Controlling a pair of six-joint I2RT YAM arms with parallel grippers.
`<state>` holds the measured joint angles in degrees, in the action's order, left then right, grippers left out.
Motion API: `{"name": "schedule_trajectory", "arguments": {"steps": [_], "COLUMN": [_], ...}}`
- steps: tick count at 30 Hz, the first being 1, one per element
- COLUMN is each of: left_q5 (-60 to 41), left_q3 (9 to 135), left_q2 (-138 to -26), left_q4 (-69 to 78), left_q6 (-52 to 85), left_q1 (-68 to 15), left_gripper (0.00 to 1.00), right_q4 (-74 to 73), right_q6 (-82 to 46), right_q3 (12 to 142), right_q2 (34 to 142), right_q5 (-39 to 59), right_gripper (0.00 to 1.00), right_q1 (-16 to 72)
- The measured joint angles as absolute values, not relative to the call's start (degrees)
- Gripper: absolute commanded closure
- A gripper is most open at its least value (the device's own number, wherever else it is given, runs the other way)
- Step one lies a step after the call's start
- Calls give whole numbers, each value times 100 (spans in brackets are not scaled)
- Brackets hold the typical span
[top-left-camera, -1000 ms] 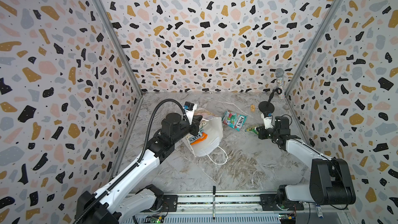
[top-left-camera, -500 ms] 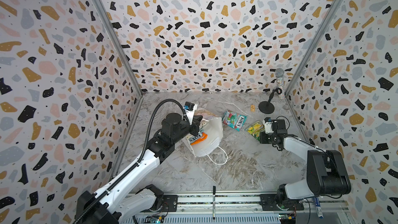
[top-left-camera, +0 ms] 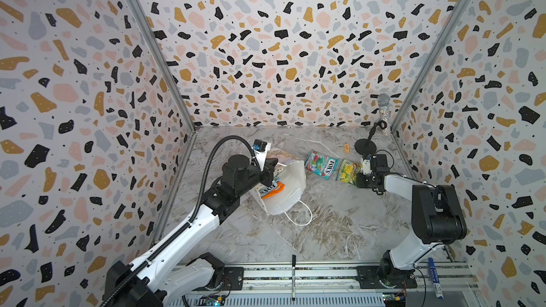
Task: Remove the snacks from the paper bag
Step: 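Open the right gripper to release the green packet on the table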
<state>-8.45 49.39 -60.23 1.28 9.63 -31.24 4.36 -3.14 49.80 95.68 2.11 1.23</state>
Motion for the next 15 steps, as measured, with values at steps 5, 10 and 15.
{"name": "schedule_trajectory", "arguments": {"steps": [5,10,15], "left_q5": [-845,-845,-845], "left_q3": [4939,4939,4939], "left_q2": [-6027,-6027,-6027], "left_q4": [123,123,126], "left_q6": [963,963,963], "left_q1": [-3124,-3127,-3127], "left_gripper": [100,100,100], "right_q4": [429,416,336], "right_q6": [-351,-504,-738], "right_q3": [5105,5118,4873], "right_q2": [9614,9601,9072], "right_q5": [-3,-196,-237], "right_gripper": [63,43,39], "right_q1": [117,108,95]}}
